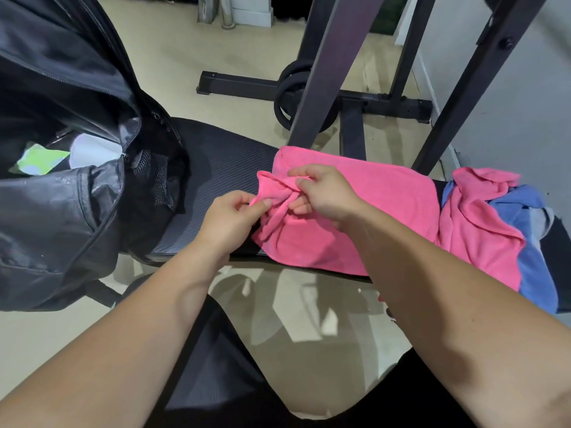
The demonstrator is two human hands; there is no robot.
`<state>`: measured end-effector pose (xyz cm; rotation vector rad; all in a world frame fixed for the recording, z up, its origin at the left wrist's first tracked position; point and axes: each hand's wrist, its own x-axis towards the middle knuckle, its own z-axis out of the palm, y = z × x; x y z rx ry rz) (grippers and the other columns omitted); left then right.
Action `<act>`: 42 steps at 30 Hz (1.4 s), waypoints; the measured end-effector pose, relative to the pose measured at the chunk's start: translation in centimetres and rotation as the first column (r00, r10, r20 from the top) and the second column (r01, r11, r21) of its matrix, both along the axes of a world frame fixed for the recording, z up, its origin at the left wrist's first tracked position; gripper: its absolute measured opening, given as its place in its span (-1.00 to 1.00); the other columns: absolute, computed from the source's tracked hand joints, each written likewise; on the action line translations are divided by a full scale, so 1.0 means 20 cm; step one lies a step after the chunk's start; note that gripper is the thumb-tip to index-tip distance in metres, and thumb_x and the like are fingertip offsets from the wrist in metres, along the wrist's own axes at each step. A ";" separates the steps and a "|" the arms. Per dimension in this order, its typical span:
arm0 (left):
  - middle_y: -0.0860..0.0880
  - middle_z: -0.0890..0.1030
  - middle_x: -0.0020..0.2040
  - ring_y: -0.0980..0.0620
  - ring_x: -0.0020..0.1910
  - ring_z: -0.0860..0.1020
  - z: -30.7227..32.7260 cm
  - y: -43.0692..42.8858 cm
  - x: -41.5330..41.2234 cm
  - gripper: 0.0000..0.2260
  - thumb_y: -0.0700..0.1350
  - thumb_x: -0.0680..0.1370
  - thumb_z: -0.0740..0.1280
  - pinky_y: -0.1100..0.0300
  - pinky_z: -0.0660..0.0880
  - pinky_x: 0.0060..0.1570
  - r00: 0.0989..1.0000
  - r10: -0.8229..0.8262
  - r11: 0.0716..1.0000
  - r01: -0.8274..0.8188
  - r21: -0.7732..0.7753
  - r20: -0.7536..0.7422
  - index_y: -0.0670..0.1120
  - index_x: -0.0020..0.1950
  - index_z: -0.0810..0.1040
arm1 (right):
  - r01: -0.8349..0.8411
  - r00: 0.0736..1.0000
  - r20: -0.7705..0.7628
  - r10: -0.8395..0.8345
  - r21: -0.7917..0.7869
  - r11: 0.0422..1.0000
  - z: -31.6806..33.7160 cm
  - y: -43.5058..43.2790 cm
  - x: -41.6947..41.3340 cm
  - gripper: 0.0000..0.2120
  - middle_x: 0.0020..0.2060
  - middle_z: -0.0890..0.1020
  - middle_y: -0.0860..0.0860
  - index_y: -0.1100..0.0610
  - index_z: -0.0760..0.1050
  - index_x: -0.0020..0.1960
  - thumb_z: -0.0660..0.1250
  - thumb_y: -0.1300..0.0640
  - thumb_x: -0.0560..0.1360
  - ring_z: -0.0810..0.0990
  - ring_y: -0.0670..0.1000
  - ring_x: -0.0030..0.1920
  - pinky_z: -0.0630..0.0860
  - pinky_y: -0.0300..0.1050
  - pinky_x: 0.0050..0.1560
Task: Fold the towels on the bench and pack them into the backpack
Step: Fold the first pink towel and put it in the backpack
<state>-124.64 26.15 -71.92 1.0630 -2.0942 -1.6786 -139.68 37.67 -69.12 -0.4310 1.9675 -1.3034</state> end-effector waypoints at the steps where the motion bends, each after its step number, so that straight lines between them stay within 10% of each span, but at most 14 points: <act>1: 0.03 0.62 -0.29 0.12 -0.30 0.51 0.01 0.01 -0.01 -0.84 -0.01 0.51 0.47 0.10 0.46 -0.17 1.000 -0.013 0.998 0.012 -0.064 -0.002 -0.08 -0.16 0.64 | 0.003 1.000 -0.007 -0.003 0.001 1.000 -0.01 0.01 0.00 -0.70 -0.35 0.63 0.23 0.12 0.55 0.29 0.11 0.25 0.69 0.63 0.08 -0.40 0.68 0.17 -0.08; 7: 0.04 0.41 -0.35 0.06 -0.33 0.36 0.07 0.01 -0.06 -0.73 -0.07 0.59 0.31 0.14 0.32 -0.26 0.994 0.103 0.954 -0.106 -0.282 -0.026 -0.18 -0.23 0.40 | 0.100 0.980 -0.173 -0.096 0.015 0.995 -0.04 0.08 -0.07 -0.74 -0.41 0.52 0.17 0.14 0.57 0.15 0.11 0.24 0.67 0.49 0.11 -0.45 0.44 -0.04 -0.45; 13: -0.04 0.47 -0.38 0.00 -0.35 0.37 0.21 -0.06 0.01 -0.74 -0.08 0.52 0.38 0.09 0.30 -0.31 0.991 0.131 0.856 -0.107 -0.506 0.013 -0.14 -0.28 0.39 | 0.055 0.952 -0.304 -0.040 0.042 0.998 0.09 -0.01 -0.13 -0.71 -0.32 0.59 0.09 0.06 0.59 0.05 0.12 0.29 0.61 0.54 0.01 -0.45 0.52 -0.04 -0.39; 18: 0.07 0.53 -0.31 0.01 -0.28 0.49 0.34 -0.14 0.13 -0.73 -0.09 0.40 0.52 0.13 0.34 -0.27 0.986 0.143 0.774 -0.054 -0.631 0.090 -0.10 -0.08 0.45 | -0.019 0.872 -0.483 0.073 0.116 0.993 0.18 -0.27 -0.21 -0.68 0.14 0.68 0.01 0.11 0.68 0.12 0.20 0.32 0.55 0.61 0.01 0.14 0.49 -0.21 0.18; 22: 0.04 0.60 -0.18 -0.14 -0.08 0.57 0.39 -0.20 0.22 -0.78 -0.21 0.41 0.37 0.10 0.41 -0.11 0.963 0.149 0.671 0.067 -0.738 0.223 -0.04 0.04 0.56 | -0.107 0.933 -0.345 0.104 0.009 0.994 0.28 -0.44 -0.16 -0.60 0.08 0.64 0.02 0.11 0.62 0.25 0.19 0.36 0.52 0.58 -0.03 -0.11 0.52 -0.24 -0.10; 32: 0.07 0.62 -0.24 0.02 -0.24 0.55 0.33 0.06 0.03 -0.71 -0.19 0.39 0.47 0.12 0.48 -0.18 0.952 -0.165 0.760 0.289 -0.583 0.257 0.03 0.05 0.55 | 0.150 0.968 -0.174 -0.181 -0.180 0.972 0.27 -0.26 -0.34 -0.58 -0.12 0.62 0.09 0.09 0.64 0.17 0.19 0.42 0.47 0.49 -0.01 -0.37 0.42 -0.21 -0.40; 42: 0.05 0.56 -0.34 0.07 -0.35 0.49 0.10 0.39 -0.15 -0.48 -0.13 0.28 0.53 0.18 0.37 -0.36 0.840 -0.458 0.772 0.538 -0.338 0.290 0.09 0.15 0.40 | 0.214 0.976 -0.041 -0.212 0.042 0.976 -0.03 0.17 -0.47 -0.73 -0.28 0.58 0.08 0.11 0.60 0.08 0.22 0.38 0.56 0.50 -0.05 -0.44 0.37 -0.27 -0.54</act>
